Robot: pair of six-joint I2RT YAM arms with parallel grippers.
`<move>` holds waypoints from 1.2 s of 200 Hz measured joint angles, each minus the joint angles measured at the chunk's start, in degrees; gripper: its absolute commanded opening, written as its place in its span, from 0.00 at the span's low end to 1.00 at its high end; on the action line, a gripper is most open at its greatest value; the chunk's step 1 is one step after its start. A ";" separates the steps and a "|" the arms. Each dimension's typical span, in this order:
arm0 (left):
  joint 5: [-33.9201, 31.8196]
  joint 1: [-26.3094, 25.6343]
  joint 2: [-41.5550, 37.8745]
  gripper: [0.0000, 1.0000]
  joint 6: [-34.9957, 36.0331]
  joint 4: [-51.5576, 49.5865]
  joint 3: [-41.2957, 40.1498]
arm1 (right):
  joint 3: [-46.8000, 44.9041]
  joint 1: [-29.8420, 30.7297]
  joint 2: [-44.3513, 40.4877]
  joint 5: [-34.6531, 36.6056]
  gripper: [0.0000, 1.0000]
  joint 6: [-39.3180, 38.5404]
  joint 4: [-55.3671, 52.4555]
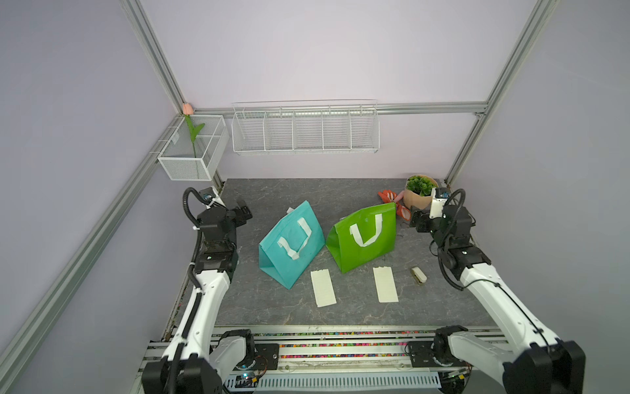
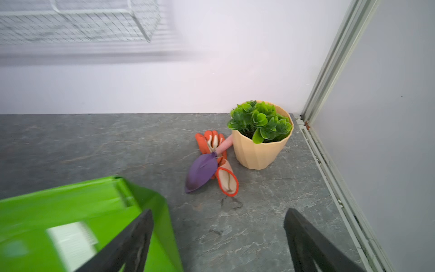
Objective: Staple the receipts to the bags
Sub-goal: Adjust the takeout bag at the center of the board.
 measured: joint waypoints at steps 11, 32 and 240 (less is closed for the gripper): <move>0.46 -0.31 -3.72 0.95 -2.25 -8.85 4.13 | 1.29 0.68 -3.34 -1.70 0.89 2.67 -7.17; 3.39 -2.38 -9.35 0.94 -6.25 -25.14 9.77 | 1.55 3.41 -9.88 -6.05 0.89 6.27 -20.06; 32.59 -17.53 -22.67 0.85 -29.14 -39.78 -13.66 | -5.90 36.57 12.94 -15.74 0.98 25.31 -17.64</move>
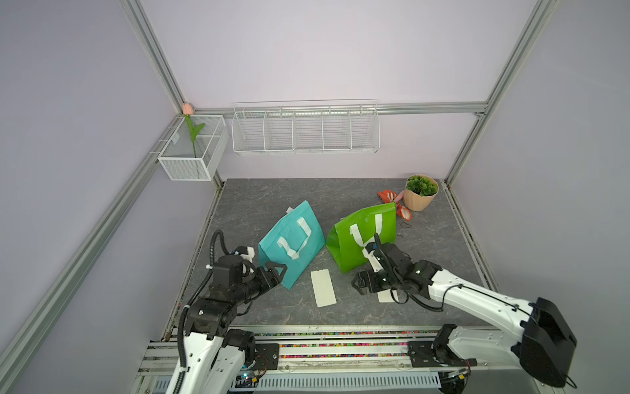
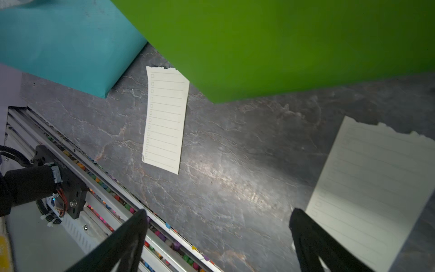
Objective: Staple the receipts to the bags
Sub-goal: Adjust the takeout bag at the center of the board.
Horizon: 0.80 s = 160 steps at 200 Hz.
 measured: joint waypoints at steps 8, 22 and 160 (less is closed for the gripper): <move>-2.64 -4.42 1.95 0.85 -0.02 1.57 0.17 | 1.38 0.96 2.40 0.44 0.99 0.48 1.36; -6.62 -10.08 4.22 0.85 -0.39 4.07 0.26 | 2.97 2.25 5.84 1.07 0.98 1.25 4.20; -17.40 -7.17 22.49 0.83 0.68 23.74 -6.14 | 9.94 7.82 22.64 1.07 0.80 7.65 16.72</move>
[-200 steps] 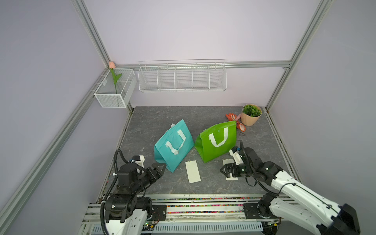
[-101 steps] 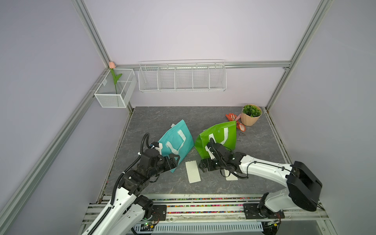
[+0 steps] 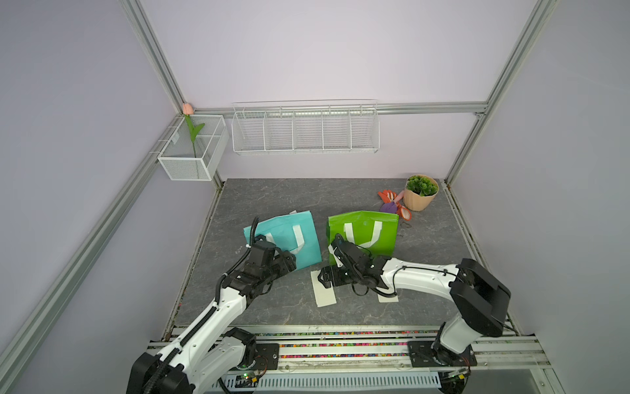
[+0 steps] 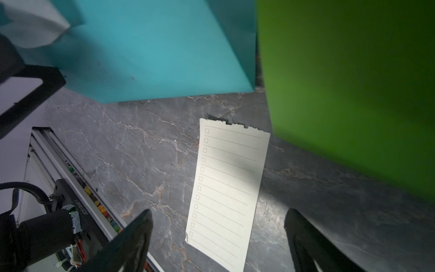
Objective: Staple the receipts to the bags
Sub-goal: Adjust the takeout bag at the center of the board.
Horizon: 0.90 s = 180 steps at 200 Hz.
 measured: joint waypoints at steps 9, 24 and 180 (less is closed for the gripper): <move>1.70 -0.48 1.88 0.83 0.17 0.61 0.31 | -0.46 0.00 0.00 0.13 0.79 -0.13 -0.09; 3.43 -3.10 5.14 0.83 0.44 0.39 1.70 | -0.94 -0.04 0.00 0.59 0.76 -0.35 -0.63; 1.90 -11.41 27.80 0.77 -6.05 26.60 0.15 | -2.58 -1.73 4.76 -4.79 0.68 -0.68 6.36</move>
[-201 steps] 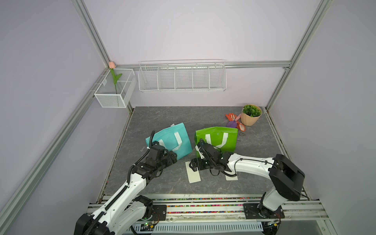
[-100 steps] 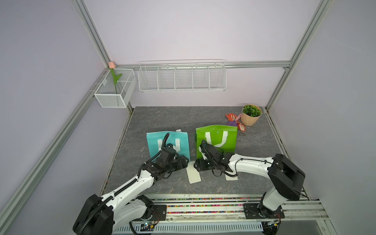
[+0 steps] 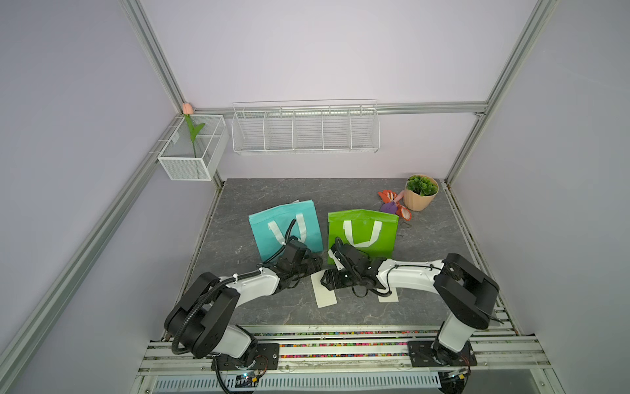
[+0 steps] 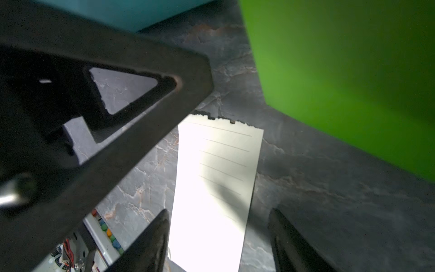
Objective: Staple the receipts to the bags
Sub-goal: Adjust the takeout bag at the center of the board, then pick up the receipt from the center of the board.
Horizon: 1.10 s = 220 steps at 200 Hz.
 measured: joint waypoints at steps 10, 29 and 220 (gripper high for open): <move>0.17 0.02 -0.35 0.74 -0.13 -0.26 -0.15 | -0.59 0.00 0.00 0.00 0.66 0.00 0.44; 0.94 0.04 -2.51 0.74 0.07 -1.03 -1.44 | -0.98 -0.04 -0.02 -0.04 0.63 0.13 1.18; 10.64 1.14 -0.90 0.31 6.58 2.73 -4.76 | -1.22 0.24 3.02 1.38 0.37 1.62 6.93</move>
